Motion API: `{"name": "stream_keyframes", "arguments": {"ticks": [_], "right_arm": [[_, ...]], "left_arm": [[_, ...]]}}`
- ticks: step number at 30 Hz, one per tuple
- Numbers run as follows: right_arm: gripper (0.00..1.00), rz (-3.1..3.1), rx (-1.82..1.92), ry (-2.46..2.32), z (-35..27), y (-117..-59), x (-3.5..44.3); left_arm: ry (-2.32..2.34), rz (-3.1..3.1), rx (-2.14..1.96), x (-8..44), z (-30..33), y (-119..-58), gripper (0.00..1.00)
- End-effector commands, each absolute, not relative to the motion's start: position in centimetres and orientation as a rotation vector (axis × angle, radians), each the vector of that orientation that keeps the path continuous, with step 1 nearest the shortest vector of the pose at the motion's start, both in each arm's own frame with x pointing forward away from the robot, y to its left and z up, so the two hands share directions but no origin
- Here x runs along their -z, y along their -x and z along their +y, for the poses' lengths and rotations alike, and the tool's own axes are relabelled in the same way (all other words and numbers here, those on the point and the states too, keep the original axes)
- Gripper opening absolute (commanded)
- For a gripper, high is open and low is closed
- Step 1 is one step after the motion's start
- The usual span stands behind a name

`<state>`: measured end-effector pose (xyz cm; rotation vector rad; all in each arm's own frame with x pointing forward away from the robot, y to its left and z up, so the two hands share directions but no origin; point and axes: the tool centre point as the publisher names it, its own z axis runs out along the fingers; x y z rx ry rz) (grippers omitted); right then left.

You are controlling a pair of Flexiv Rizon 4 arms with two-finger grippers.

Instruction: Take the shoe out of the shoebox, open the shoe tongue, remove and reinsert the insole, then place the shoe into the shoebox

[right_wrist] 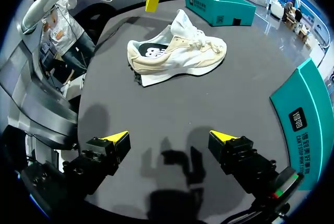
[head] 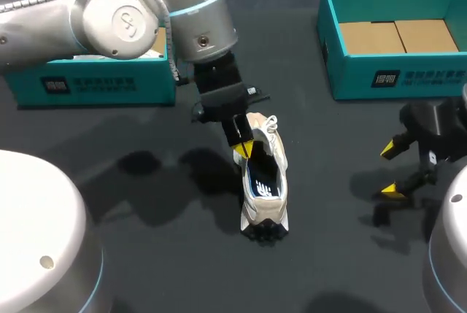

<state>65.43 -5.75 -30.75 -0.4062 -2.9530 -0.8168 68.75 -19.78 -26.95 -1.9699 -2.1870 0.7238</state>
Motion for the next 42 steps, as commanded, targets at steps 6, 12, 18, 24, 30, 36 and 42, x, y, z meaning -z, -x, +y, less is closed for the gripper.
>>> {"name": "stream_keyframes", "arguments": {"ticks": [6, 12, 18, 24, 30, 36, 42], "right_arm": [[1.0, -2.957, 0.823, 0.409, -5.9, -65.0, 30.7], [1.0, -2.957, 0.823, 0.409, -5.9, -65.0, 30.7], [1.0, -2.957, 0.823, 0.409, -5.9, -65.0, 30.7], [1.0, -2.957, 0.823, 0.409, -5.9, -65.0, 30.7], [1.0, -2.957, 0.823, 0.409, -5.9, -65.0, 30.7], [1.0, -2.957, 0.823, 0.409, -5.9, -65.0, 30.7], [1.0, -2.957, 0.823, 0.409, -5.9, -65.0, 30.7]], "left_arm": [[1.987, -2.074, -0.5, 29.2, -21.6, -68.4, 0.0], [1.971, -2.034, -0.455, 30.3, -21.9, -68.3, 0.0], [1.974, -2.022, -0.531, 29.3, -21.8, -68.6, 0.0], [1.971, -1.999, -0.491, 30.2, -22.2, -68.6, 0.0], [1.998, -1.936, -0.424, 32.2, -22.3, -68.2, 0.0], [2.026, -1.894, -0.381, 33.4, -22.1, -67.6, 0.0], [2.031, -1.876, -0.305, 34.6, -21.9, -67.2, 0.0]]}}
